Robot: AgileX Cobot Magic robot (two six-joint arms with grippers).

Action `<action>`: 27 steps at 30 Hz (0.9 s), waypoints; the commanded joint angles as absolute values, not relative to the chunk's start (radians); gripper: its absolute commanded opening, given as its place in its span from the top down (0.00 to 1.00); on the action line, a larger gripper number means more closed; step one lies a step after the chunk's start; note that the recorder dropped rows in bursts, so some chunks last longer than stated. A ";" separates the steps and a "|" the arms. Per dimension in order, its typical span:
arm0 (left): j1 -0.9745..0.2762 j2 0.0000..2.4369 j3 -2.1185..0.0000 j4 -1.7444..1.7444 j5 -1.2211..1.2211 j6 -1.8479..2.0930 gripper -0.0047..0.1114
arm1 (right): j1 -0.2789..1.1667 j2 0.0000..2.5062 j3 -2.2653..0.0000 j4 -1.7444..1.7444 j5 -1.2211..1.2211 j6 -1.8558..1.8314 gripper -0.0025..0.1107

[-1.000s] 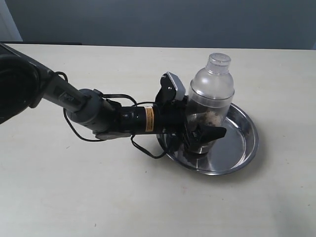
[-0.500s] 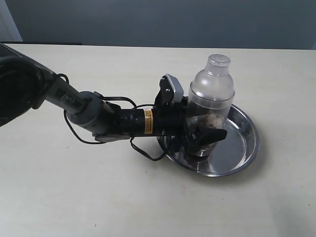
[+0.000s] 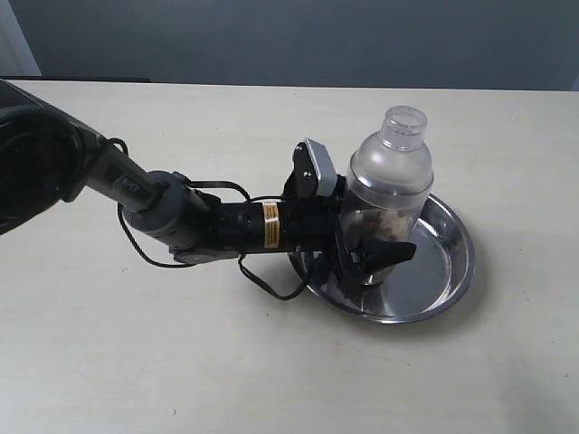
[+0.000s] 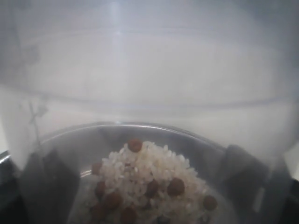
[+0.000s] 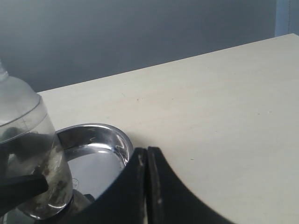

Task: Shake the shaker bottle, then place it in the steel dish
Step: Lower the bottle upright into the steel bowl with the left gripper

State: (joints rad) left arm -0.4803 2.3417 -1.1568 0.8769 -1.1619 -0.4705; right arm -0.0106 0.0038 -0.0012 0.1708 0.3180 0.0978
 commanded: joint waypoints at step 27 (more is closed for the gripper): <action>-0.480 2.337 -1.158 0.852 -1.221 -0.427 0.34 | -0.009 0.000 0.000 0.170 0.306 0.092 0.98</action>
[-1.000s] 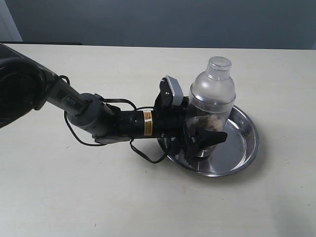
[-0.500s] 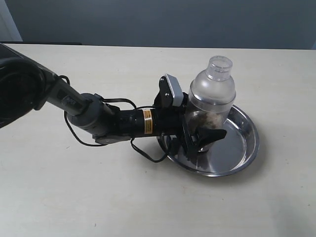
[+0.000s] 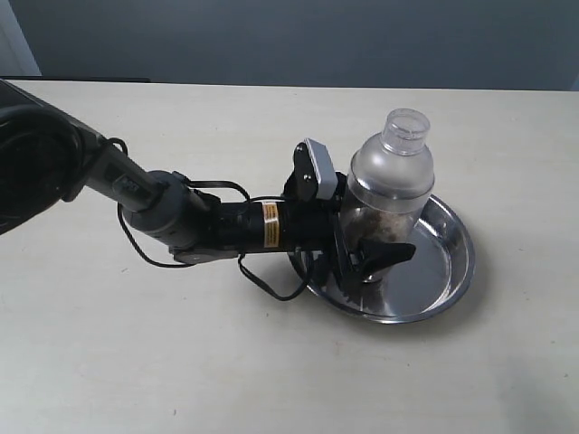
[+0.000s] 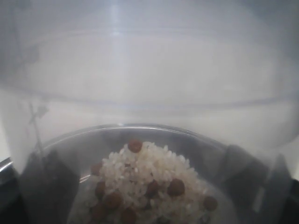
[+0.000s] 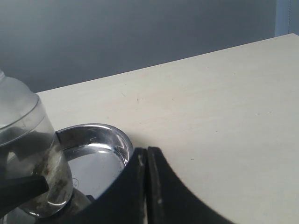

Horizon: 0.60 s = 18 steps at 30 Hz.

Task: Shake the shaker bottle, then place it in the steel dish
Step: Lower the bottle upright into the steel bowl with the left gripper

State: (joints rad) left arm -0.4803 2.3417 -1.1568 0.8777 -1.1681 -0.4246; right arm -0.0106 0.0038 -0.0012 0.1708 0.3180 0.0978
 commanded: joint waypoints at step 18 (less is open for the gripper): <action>-0.480 2.337 -1.158 0.774 -1.221 -0.422 0.14 | -0.009 0.000 0.000 0.168 0.306 0.092 0.98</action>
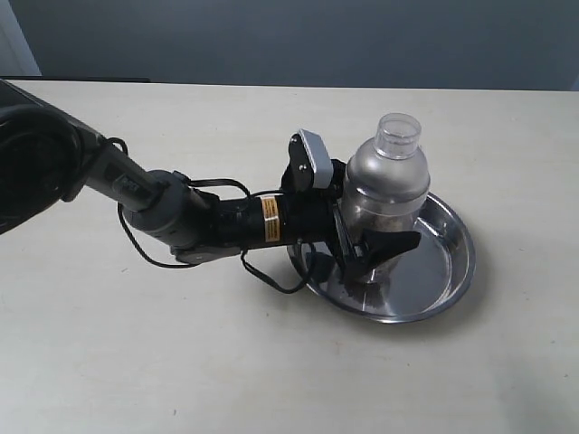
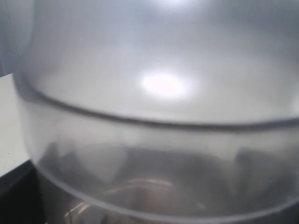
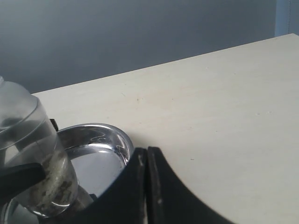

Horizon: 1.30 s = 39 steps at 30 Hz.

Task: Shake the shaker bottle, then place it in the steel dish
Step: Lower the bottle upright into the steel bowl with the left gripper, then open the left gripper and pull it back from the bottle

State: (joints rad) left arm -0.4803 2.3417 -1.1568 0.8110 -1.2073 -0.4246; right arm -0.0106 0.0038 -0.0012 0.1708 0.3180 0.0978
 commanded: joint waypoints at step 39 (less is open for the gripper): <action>-0.411 2.337 -1.158 0.951 -1.221 -0.592 0.05 | -0.009 0.000 0.000 0.168 0.306 0.092 0.98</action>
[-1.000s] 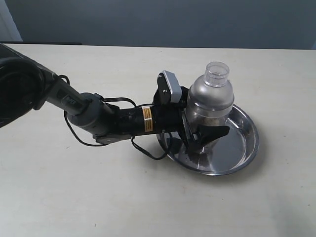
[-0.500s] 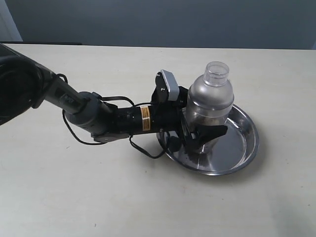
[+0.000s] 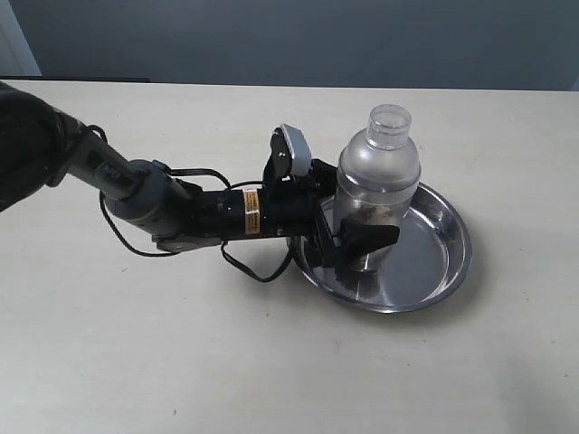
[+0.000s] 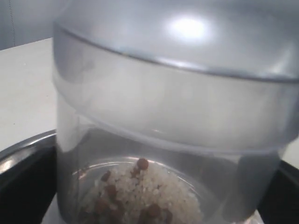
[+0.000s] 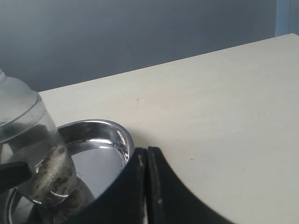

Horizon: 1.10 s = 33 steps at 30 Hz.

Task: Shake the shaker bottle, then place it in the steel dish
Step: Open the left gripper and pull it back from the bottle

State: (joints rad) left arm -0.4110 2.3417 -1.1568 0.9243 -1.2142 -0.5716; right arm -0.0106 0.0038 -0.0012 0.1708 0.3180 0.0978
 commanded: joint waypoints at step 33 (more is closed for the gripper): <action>-0.165 2.289 -1.158 1.377 -1.221 -0.623 0.05 | -0.009 0.000 0.000 0.168 0.306 0.092 0.98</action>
